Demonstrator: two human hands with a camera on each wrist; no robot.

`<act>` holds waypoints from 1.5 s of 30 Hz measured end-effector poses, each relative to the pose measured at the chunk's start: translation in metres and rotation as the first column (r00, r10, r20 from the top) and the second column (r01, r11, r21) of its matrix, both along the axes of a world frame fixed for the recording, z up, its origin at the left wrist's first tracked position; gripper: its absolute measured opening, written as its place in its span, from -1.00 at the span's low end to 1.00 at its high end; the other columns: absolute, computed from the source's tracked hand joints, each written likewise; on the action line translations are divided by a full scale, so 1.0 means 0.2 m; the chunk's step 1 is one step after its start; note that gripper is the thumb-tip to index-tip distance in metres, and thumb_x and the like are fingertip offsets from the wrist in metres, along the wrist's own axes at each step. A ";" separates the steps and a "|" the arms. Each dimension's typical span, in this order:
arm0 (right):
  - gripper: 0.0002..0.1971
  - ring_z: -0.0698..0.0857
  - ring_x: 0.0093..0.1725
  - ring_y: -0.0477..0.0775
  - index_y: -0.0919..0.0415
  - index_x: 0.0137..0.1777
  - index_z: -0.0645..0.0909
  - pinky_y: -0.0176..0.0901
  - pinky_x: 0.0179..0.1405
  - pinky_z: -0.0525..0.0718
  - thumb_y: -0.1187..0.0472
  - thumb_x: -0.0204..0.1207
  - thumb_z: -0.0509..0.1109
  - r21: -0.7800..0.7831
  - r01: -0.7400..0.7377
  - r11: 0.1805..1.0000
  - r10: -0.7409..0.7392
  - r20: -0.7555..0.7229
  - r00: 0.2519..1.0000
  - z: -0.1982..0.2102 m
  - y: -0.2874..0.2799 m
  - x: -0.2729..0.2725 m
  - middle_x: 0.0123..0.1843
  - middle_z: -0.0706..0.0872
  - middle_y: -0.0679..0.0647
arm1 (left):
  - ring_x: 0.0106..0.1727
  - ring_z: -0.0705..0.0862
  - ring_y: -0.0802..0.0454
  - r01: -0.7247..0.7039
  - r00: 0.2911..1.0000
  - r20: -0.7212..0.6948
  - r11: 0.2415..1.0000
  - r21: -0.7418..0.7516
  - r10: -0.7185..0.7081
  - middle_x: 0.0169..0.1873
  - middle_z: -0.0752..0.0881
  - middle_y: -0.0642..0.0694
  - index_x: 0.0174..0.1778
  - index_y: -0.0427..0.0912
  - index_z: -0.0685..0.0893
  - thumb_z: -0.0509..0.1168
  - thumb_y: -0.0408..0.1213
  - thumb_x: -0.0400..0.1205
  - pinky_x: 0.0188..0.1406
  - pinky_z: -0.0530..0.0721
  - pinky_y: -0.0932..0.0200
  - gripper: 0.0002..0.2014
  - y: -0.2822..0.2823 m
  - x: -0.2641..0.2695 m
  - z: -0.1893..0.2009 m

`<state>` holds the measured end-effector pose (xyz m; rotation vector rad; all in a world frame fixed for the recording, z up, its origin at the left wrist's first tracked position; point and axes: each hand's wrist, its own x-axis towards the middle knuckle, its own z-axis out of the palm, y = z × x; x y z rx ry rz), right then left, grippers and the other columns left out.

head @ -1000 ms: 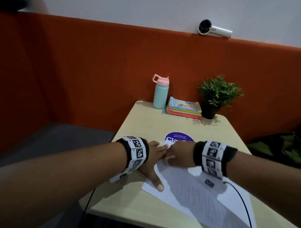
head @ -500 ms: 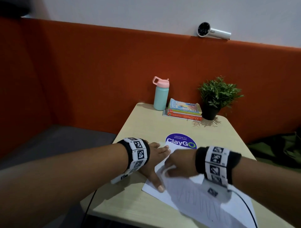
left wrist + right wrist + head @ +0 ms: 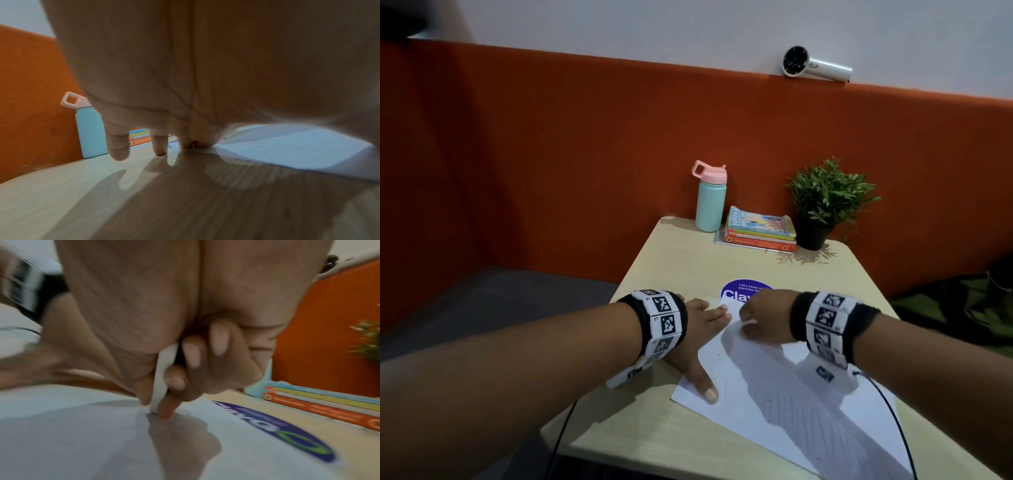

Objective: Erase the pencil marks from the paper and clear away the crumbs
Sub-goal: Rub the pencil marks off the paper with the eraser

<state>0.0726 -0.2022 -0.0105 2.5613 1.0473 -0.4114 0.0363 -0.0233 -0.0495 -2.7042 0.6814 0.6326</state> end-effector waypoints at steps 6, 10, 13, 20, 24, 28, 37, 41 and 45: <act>-0.63 0.70 0.06 0.10 0.10 0.19 0.67 -0.03 0.10 0.65 -0.08 0.67 0.13 0.050 -0.119 0.992 0.124 -0.131 0.984 -0.05 0.01 -0.19 0.08 0.77 0.04 | 0.80 -0.17 -0.15 0.001 1.000 -0.001 1.000 -0.002 -0.001 0.78 -0.31 0.02 0.78 -0.02 -0.35 0.25 0.69 0.29 0.72 -0.01 -0.37 0.39 0.00 0.00 0.00; -0.61 0.68 0.06 0.07 0.10 0.20 0.67 -0.07 0.08 0.65 -0.09 0.68 0.11 0.019 0.107 0.994 -0.108 0.028 0.994 0.00 -0.15 0.06 0.12 0.75 0.03 | 0.80 -0.13 -0.17 0.008 1.000 0.013 1.000 0.016 -0.008 0.78 -0.30 0.01 0.78 -0.01 -0.34 0.18 0.75 0.25 0.71 -0.02 -0.40 0.41 0.00 0.01 0.00; -0.68 0.63 -0.09 0.08 0.05 -0.07 0.66 -0.13 -0.11 0.55 -0.09 0.70 0.16 0.225 0.208 0.952 -0.203 -0.046 0.978 0.01 -0.30 0.12 -0.10 0.71 0.01 | 0.80 -0.13 -0.13 -0.002 1.000 0.015 1.000 0.025 0.002 0.78 -0.30 0.06 0.77 0.03 -0.34 0.16 0.77 0.21 0.70 -0.04 -0.41 0.41 0.00 0.01 0.01; -0.66 0.51 -0.02 0.08 0.18 0.14 0.62 -0.19 -0.03 0.40 -0.01 0.73 0.10 0.040 0.269 0.962 -0.267 -0.059 0.962 -0.02 -0.45 0.01 0.17 0.70 0.16 | 0.80 -0.08 -0.12 -0.114 0.993 0.017 0.992 0.058 0.113 0.80 -0.22 0.01 0.79 -0.01 -0.25 0.15 0.79 0.20 0.72 -0.04 -0.34 0.42 -0.02 -0.03 0.05; -0.72 0.51 -0.03 0.12 0.14 -0.02 0.46 -0.15 -0.06 0.39 -0.02 0.74 0.05 0.081 0.288 0.954 -0.282 -0.077 0.956 -0.08 -0.45 0.01 0.11 0.66 0.17 | 0.80 -0.15 -0.11 -0.066 0.997 0.044 0.997 0.041 0.064 0.80 -0.21 -0.06 0.80 -0.08 -0.20 0.14 0.73 0.31 0.74 -0.13 -0.30 0.35 -0.06 -0.08 0.07; -0.69 0.51 -0.07 0.14 0.03 -0.23 0.33 -0.12 -0.10 0.37 -0.05 0.73 0.05 0.163 0.270 0.949 -0.254 -0.113 0.961 -0.12 -0.44 0.01 -0.07 0.55 0.08 | 0.78 -0.32 -0.07 0.204 0.978 -0.015 0.974 -0.099 -0.206 0.76 -0.37 -0.01 0.80 0.02 -0.27 0.16 0.54 0.55 0.74 -0.23 -0.28 0.12 -0.23 -0.18 0.06; -0.73 0.51 -0.05 0.13 0.12 -0.15 0.39 -0.13 -0.09 0.36 0.02 0.73 0.05 0.170 0.290 0.942 -0.264 -0.158 0.951 -0.11 -0.43 0.01 -0.07 0.56 0.07 | 0.80 -0.22 -0.18 -0.136 0.991 -0.013 0.990 -0.044 0.135 0.78 -0.31 -0.13 0.80 -0.04 -0.28 -0.03 0.53 0.62 0.74 -0.09 -0.31 0.02 -0.10 -0.01 0.04; -0.69 0.50 -0.07 0.13 0.01 -0.27 0.29 -0.13 -0.09 0.37 -0.01 0.73 0.06 0.189 0.297 0.936 -0.269 -0.158 0.950 -0.11 -0.43 0.01 -0.15 0.51 0.02 | 0.78 -0.29 -0.08 0.031 0.999 0.022 0.995 -0.094 -0.029 0.77 -0.34 -0.07 0.79 -0.02 -0.30 -0.01 0.51 0.62 0.74 -0.16 -0.25 0.02 -0.14 -0.10 0.10; -0.69 0.49 -0.07 0.12 0.01 -0.27 0.31 -0.13 -0.09 0.36 0.00 0.73 0.06 0.192 0.304 0.933 -0.275 -0.164 0.947 -0.12 -0.43 0.01 -0.19 0.50 0.00 | 0.77 -0.33 0.00 0.212 0.964 -0.140 0.971 -0.111 -0.226 0.77 -0.34 -0.03 0.80 0.08 -0.27 0.04 0.46 0.66 0.70 -0.24 -0.18 -0.05 -0.20 -0.27 0.02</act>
